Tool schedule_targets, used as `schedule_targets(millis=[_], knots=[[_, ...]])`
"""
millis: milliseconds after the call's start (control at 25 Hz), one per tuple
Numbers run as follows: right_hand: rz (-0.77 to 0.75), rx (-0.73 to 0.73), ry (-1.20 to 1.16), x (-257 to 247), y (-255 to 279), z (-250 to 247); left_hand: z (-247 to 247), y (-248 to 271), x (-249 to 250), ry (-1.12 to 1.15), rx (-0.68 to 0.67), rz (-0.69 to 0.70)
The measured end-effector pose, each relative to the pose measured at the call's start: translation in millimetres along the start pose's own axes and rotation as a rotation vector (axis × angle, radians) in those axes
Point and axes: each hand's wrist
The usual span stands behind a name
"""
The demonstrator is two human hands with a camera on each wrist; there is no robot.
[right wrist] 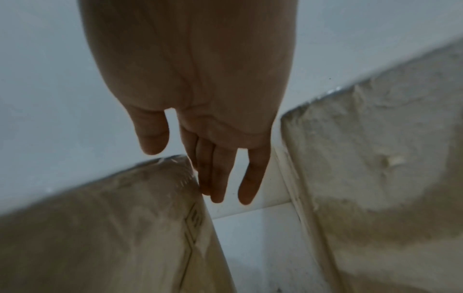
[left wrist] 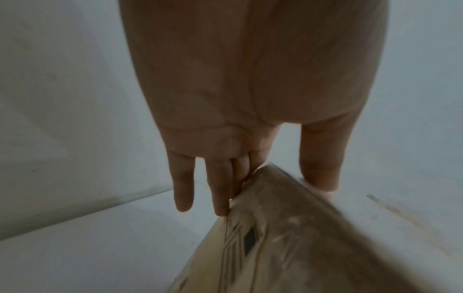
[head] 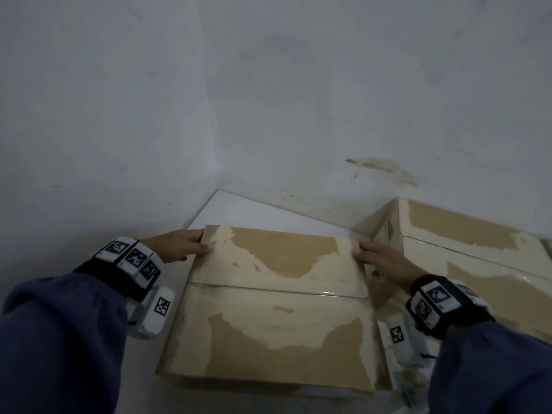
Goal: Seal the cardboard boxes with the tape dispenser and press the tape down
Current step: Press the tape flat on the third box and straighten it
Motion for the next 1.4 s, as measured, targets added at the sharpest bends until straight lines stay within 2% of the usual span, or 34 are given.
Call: schedule_targets(millis=[80,200,280,440,560,680,760,880,960,1160,1320,1400], knots=[[0.032,-0.046,-0.013,0.1,2.2,4.0,2.0,2.8,-0.2,-0.055,0.042,0.041],[0.007,-0.012,0.112,7.3,-1.1,7.6,6.5,5.6,-0.2,-0.134,0.151,0.114],[-0.022,0.037,0.201,18.1,-5.2,9.3,8.3,8.9,-1.2,-0.052,0.19,0.137],[-0.045,0.139,0.301,27.1,-7.8,15.2,15.5,16.5,5.9,-0.001,0.146,0.11],[-0.054,0.137,0.309,31.2,-7.1,18.4,21.7,20.5,6.1,0.143,0.021,0.095],[-0.01,0.041,0.147,36.0,3.6,21.8,23.8,25.8,-2.1,0.272,-0.024,0.146],[-0.007,0.019,0.044,40.9,15.1,24.2,26.9,29.9,-12.1,0.272,-0.042,0.174],[-0.012,-0.03,-0.068,48.3,41.5,31.8,42.9,50.1,-25.5,0.26,-0.056,0.218],[-0.031,-0.048,-0.122,46.7,68.0,38.3,58.3,71.3,-30.5,0.342,-0.034,0.234],[-0.072,0.041,-0.315,44.2,124.0,63.6,104.3,106.2,-40.4,0.655,0.084,0.251],[-0.076,0.129,-0.513,48.2,118.2,77.7,119.3,87.1,-39.4,0.877,0.192,0.262],[-0.097,0.179,-0.57,48.5,102.2,76.5,115.3,73.8,-34.0,0.934,0.199,0.245]])
Point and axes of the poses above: each hand's wrist, its own y-axis away from the middle knuckle, its own z-axis out of the palm, x = y × z, and after that the axes turned 5 degrees about -z, right-handed
